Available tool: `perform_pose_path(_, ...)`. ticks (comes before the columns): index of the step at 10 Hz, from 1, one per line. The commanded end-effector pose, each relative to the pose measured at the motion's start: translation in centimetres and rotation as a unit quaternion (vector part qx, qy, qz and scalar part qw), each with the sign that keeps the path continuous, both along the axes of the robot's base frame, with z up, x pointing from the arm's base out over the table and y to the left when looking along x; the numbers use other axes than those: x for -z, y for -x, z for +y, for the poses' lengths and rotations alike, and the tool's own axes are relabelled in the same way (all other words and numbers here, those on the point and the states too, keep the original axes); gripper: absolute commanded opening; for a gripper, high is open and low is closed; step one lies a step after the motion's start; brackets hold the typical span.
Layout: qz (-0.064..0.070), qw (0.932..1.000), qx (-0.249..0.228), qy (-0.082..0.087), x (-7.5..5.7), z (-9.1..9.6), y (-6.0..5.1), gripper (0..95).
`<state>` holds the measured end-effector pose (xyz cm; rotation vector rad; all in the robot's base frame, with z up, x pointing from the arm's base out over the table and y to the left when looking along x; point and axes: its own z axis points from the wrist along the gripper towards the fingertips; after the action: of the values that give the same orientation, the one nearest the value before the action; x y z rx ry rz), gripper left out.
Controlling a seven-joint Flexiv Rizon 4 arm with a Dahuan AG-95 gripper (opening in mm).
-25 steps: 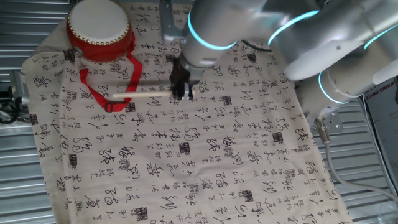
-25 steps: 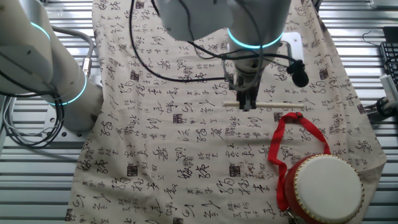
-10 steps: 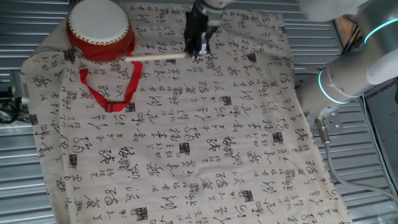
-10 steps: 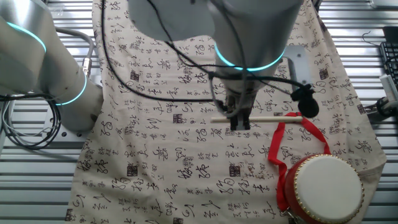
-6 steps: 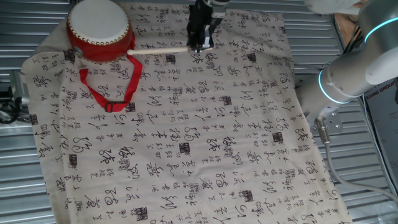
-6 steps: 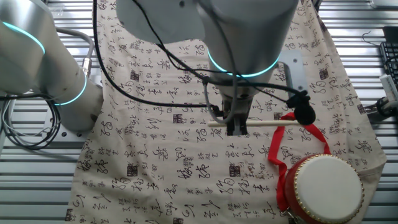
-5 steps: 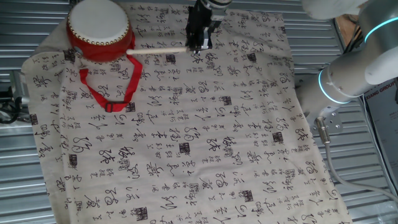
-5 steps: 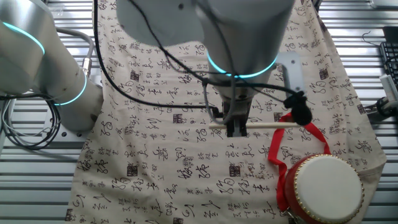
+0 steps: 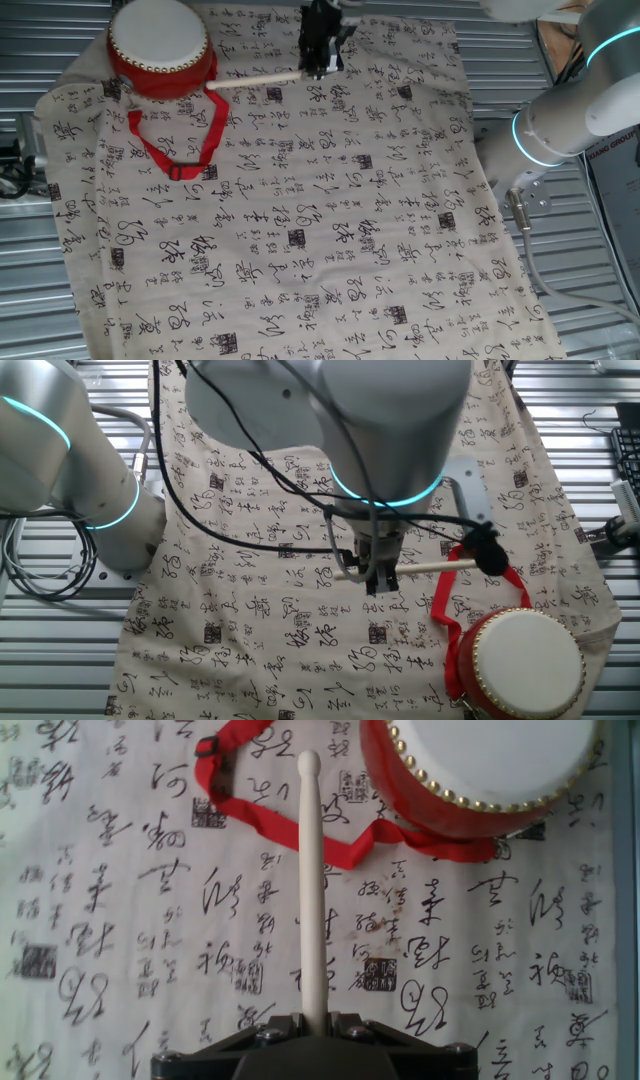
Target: Play the drum
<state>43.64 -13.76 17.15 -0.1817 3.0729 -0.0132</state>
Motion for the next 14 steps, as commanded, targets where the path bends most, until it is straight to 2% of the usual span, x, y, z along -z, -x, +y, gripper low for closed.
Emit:
perform_pose_path(1,-0.002,1.0,0.003,0.002,-0.02,-0.12,0.0,0.0)
perform_pose_path(11,0.0,1.0,0.004,-0.003,-0.17,-0.52,-0.14,0.0)
perform_pose_path(14,-0.005,1.0,0.004,-0.004,-0.17,-0.52,-0.14,0.0)
